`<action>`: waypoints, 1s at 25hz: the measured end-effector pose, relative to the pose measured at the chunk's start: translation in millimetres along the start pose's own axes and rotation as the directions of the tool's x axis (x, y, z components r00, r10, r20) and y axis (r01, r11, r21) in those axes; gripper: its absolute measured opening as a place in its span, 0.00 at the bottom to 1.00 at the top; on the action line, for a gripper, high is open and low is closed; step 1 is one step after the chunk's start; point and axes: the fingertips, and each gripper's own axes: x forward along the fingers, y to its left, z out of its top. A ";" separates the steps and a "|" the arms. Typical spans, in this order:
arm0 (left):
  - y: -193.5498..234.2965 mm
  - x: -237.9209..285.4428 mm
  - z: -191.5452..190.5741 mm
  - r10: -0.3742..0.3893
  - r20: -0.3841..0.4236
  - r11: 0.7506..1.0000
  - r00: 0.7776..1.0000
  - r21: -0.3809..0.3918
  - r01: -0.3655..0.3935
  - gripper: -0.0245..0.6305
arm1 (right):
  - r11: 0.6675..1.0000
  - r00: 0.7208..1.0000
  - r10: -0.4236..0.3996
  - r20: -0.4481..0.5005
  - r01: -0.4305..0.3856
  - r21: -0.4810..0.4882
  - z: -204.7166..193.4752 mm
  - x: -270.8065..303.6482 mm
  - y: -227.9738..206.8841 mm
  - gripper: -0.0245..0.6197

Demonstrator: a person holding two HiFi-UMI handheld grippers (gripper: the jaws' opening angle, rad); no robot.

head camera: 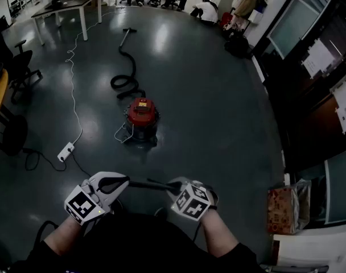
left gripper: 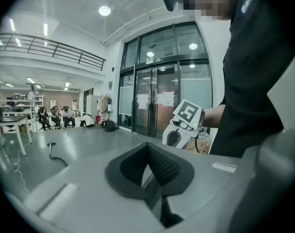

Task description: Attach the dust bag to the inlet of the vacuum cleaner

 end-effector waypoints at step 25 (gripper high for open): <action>67.9 -46.4 -22.8 0.057 0.045 0.996 0.997 -0.065 -0.054 0.04 | 1.000 1.000 -0.004 -0.002 0.004 0.027 42.1 31.2 -6.4 0.08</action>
